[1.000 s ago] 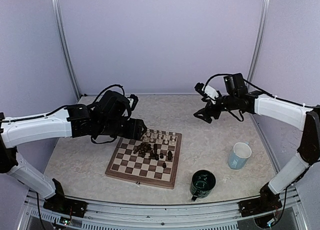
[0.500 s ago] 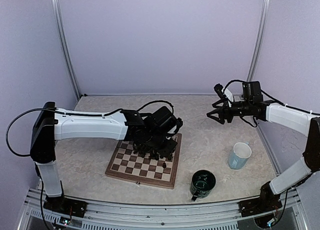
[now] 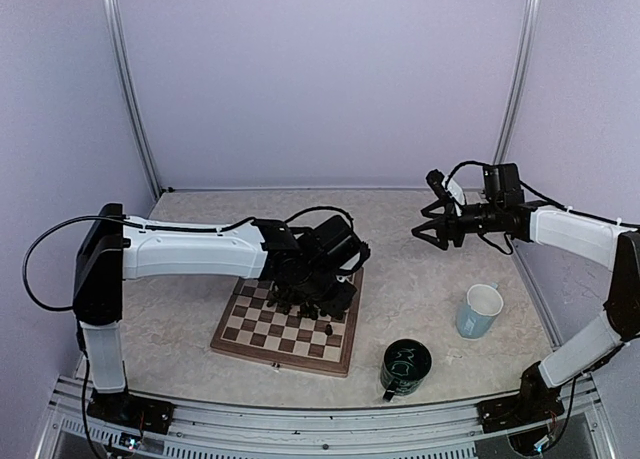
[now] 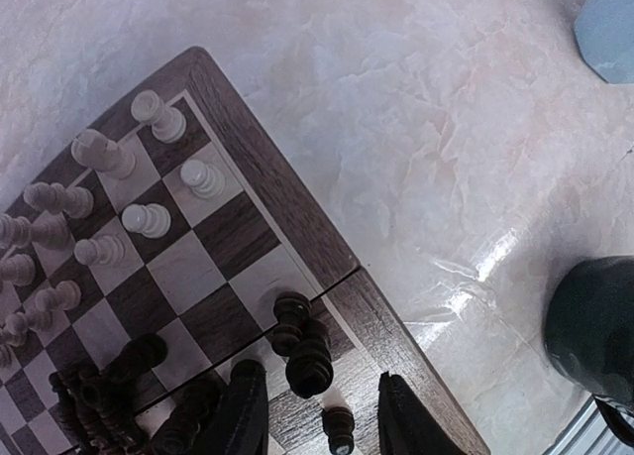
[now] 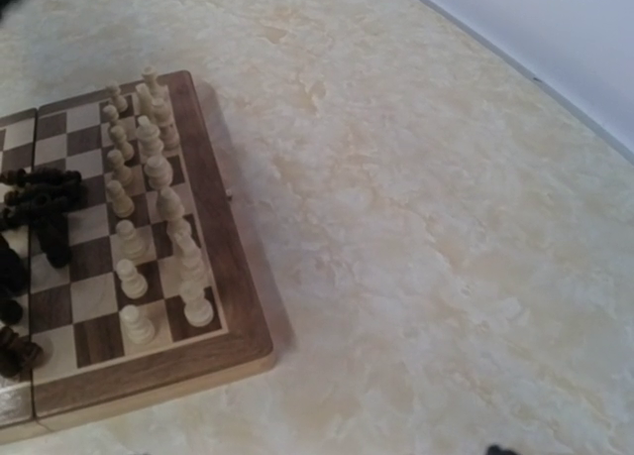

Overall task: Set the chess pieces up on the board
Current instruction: Pick up the chess pile from the chessboard, then pick up the pawn from the chess pile, then place the queen at e8.

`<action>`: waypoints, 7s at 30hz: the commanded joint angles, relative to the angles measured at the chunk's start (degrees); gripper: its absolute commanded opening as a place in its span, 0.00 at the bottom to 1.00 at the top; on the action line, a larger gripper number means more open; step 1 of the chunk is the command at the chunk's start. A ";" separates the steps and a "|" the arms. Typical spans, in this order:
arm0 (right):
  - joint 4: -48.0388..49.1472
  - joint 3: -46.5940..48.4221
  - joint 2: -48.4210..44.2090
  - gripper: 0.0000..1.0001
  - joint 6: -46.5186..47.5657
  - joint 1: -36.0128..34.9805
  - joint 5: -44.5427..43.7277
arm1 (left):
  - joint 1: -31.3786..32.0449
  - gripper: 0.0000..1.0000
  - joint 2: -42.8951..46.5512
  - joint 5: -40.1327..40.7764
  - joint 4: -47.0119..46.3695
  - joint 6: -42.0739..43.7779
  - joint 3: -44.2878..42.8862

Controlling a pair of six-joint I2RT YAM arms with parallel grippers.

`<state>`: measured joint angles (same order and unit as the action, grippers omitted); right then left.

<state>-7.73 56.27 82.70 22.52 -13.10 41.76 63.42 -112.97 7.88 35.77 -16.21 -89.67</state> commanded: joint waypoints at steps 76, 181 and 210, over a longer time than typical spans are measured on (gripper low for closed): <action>75.18 3.41 22.01 0.55 -104.85 -17.30 30.80 | -2.11 0.00 35.35 4.67 -63.48 -16.61 36.59; -0.09 6.37 10.20 0.00 -8.13 -3.15 -1.34 | 2.02 0.02 21.30 5.29 7.37 -13.53 27.68; -7.91 11.75 9.05 0.00 -1.94 -7.49 -1.95 | -2.03 0.56 28.77 12.42 12.94 -10.21 14.42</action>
<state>-9.08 63.66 92.77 15.29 -17.32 40.18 64.79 -88.97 16.05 48.77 -29.85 -68.20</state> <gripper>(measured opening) 0.088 0.529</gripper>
